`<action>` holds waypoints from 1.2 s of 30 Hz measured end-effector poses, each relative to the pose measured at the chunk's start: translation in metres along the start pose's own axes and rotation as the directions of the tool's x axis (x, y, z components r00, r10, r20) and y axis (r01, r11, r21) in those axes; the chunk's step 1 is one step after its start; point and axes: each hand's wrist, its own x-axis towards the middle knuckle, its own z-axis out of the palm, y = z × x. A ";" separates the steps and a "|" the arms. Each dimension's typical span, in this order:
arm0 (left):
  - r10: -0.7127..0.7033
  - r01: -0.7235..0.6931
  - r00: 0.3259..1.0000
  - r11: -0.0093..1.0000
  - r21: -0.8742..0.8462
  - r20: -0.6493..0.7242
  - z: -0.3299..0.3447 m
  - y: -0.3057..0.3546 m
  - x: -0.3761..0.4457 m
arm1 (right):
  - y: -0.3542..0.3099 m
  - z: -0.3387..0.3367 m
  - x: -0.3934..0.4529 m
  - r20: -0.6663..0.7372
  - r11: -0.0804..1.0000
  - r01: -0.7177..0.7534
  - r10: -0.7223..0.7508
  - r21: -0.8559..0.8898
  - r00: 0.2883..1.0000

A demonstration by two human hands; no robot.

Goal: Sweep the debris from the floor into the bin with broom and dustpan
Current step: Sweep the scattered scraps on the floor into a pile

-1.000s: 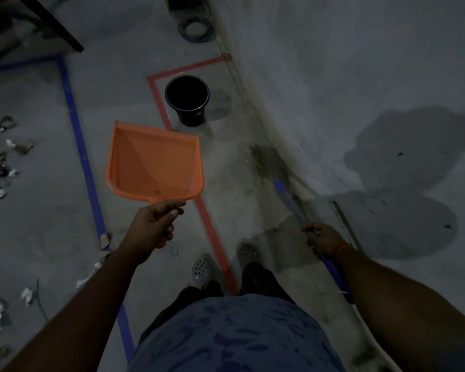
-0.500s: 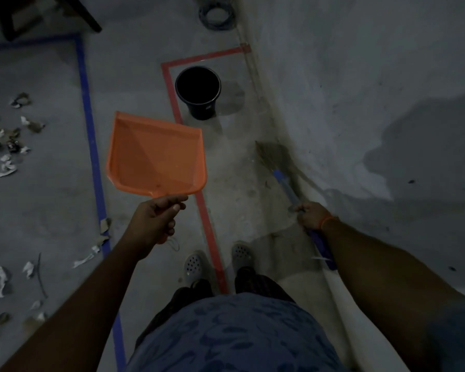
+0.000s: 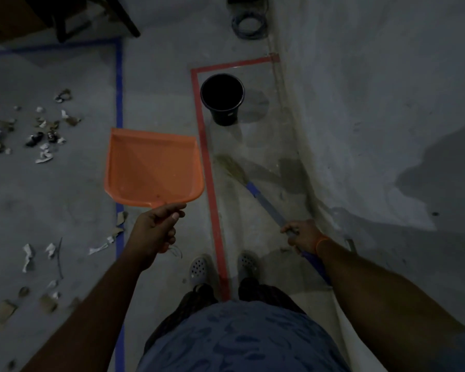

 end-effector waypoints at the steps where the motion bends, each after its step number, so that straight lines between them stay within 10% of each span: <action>1: 0.000 0.000 1.000 1.000 -0.014 -0.023 -0.002 -0.002 -0.002 | 0.002 -0.001 0.000 0.012 1.000 0.021 -0.020 -0.010 1.000; 14: -0.046 -0.014 0.944 0.984 -0.177 -0.327 -0.044 -0.034 -0.065 | -0.053 0.025 0.035 0.061 0.983 0.057 -0.047 -0.174 0.997; 36: -0.160 -0.109 0.762 0.924 -0.367 -0.627 -0.251 -0.122 -0.186 | -0.251 0.338 -0.005 0.367 0.922 0.233 -0.110 -0.309 0.923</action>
